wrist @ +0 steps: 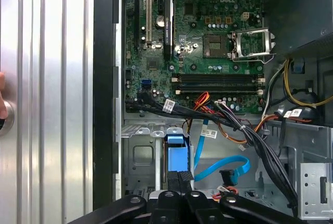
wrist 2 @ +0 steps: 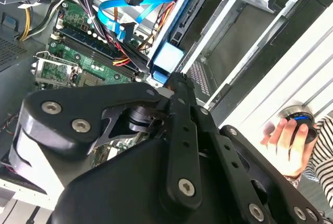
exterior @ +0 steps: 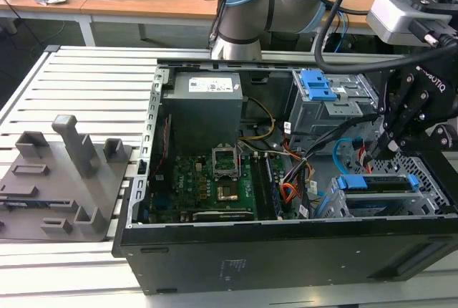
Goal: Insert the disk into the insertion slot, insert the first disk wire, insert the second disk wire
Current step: 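Insert the disk into the insertion slot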
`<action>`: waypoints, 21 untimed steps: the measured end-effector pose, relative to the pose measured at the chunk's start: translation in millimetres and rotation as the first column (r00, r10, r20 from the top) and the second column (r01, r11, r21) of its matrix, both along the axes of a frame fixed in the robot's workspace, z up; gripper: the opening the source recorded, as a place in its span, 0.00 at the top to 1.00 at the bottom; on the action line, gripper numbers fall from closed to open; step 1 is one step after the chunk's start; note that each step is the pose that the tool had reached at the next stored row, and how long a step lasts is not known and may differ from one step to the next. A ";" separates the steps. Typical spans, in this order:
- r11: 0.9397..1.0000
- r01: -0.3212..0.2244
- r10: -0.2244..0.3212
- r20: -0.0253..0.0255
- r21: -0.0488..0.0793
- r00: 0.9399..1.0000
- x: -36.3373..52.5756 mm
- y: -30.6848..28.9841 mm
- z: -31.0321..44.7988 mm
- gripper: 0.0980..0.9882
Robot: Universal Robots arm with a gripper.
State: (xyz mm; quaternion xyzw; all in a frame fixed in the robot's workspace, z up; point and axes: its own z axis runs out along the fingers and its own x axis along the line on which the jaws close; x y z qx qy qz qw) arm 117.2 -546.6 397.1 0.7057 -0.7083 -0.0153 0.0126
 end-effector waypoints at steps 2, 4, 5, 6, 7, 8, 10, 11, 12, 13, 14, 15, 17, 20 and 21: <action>1.000 0.000 0.000 0.000 0.000 1.000 0.0 0.0 0.0 0.99; 1.000 0.000 0.000 0.000 0.000 1.000 0.0 0.0 0.0 0.99; 1.000 0.000 0.000 0.000 0.000 1.000 0.0 0.0 0.0 0.99; 1.000 0.000 0.000 0.000 0.000 1.000 0.0 0.0 0.0 0.99; 1.000 0.000 0.000 0.000 0.001 1.000 0.6 0.5 -0.3 0.99; 1.000 0.000 0.000 0.000 0.000 1.000 3.3 1.1 -0.2 0.99; 1.000 0.000 0.000 0.000 -0.001 1.000 4.5 1.2 -4.3 0.99; 1.000 0.000 0.000 0.000 -0.001 1.000 4.5 1.2 -6.9 0.99; 1.000 0.000 0.000 -0.001 -0.001 1.000 4.8 1.1 -11.3 0.99; 1.000 0.000 0.000 -0.001 -0.001 1.000 4.9 1.2 -15.3 0.99; 1.000 0.000 0.000 -0.002 -0.001 1.000 5.0 1.2 -18.8 0.99; 1.000 0.000 0.000 -0.002 -0.001 1.000 5.0 1.2 -23.0 0.99; 1.000 0.000 0.000 -0.002 -0.001 1.000 5.1 1.2 -29.9 0.99; 1.000 0.000 0.000 -0.003 -0.001 1.000 5.1 1.2 -38.5 0.99; 1.000 -0.001 0.001 -0.003 -0.001 1.000 5.5 1.2 -42.6 0.99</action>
